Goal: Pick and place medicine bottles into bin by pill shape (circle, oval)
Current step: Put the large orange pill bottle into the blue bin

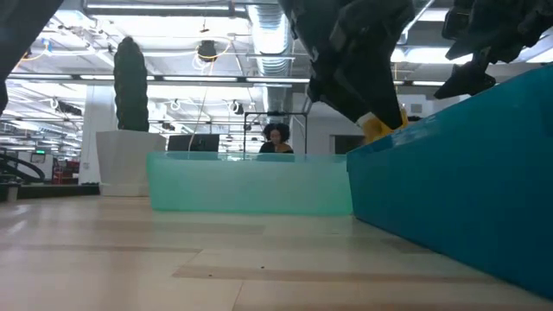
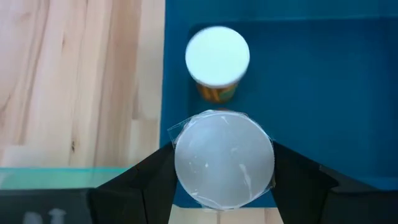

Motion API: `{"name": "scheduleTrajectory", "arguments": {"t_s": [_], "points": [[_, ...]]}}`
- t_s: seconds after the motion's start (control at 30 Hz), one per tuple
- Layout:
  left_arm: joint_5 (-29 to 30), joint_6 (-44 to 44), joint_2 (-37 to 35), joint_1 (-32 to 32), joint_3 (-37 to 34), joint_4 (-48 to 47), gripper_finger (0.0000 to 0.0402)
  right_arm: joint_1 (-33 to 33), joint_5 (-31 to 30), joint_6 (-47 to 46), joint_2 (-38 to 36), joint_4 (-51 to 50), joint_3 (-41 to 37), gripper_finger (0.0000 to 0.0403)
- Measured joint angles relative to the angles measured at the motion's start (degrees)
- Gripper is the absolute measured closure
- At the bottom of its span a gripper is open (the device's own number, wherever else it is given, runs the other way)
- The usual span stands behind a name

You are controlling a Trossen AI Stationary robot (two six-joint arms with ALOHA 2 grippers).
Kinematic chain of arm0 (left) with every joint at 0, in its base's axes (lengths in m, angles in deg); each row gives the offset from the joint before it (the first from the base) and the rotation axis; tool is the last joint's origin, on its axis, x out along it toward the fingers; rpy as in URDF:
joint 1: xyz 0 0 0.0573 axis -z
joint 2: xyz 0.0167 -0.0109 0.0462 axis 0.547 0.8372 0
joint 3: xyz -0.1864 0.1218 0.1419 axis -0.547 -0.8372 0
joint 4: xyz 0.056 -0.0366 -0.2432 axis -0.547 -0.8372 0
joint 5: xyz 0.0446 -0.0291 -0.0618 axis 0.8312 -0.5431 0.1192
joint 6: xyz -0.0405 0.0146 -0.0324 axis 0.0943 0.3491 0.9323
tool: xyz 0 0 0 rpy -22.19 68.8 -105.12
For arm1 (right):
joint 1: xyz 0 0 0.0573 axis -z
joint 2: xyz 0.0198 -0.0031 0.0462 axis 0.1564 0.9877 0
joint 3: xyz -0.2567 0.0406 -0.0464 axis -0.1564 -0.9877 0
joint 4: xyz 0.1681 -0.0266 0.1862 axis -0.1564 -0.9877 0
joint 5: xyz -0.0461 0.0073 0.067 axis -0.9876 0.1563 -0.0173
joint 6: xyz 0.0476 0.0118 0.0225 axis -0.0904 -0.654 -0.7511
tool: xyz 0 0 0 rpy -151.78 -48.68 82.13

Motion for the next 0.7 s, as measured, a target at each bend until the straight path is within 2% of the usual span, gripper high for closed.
{"name": "scheduleTrajectory", "arguments": {"t_s": [0.7], "points": [[1.03,-4.12,0.50,-0.13,0.19,0.94,0.0191,0.00,-0.20,1.07,0.00,0.02,0.00,0.0069]]}}
